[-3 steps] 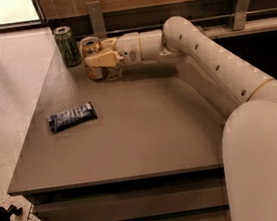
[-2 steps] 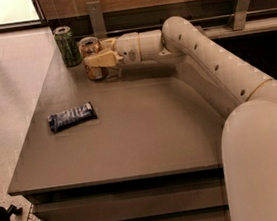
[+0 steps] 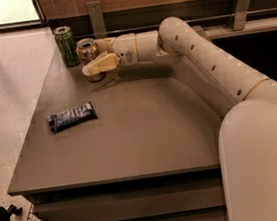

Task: Move orange can near green can

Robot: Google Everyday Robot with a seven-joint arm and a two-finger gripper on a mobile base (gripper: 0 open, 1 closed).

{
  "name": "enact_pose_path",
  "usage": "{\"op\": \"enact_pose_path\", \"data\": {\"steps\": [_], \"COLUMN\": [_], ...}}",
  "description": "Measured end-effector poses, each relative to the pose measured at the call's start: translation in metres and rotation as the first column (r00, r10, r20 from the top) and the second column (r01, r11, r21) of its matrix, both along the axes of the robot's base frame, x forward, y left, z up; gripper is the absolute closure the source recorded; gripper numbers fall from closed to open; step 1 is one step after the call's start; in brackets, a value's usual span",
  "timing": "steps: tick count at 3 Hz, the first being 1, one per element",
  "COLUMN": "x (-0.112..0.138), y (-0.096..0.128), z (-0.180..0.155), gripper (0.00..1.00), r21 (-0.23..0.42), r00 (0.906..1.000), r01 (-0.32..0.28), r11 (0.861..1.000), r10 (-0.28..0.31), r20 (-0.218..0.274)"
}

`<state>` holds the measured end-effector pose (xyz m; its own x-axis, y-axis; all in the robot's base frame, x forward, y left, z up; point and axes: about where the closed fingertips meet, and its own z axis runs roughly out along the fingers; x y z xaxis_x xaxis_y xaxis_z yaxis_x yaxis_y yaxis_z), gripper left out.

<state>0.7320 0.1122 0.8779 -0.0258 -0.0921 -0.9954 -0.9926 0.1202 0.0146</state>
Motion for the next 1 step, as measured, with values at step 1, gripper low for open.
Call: {"op": "enact_pose_path", "data": {"steps": [1], "x": [0.0000], "y": [0.0000], "z": [0.0000], "gripper": [0.00], "r21": [0.000], "r00": [1.0000], "r01": [0.000], "r11": [1.000], "r10": [0.000], "r20": [0.000]}}
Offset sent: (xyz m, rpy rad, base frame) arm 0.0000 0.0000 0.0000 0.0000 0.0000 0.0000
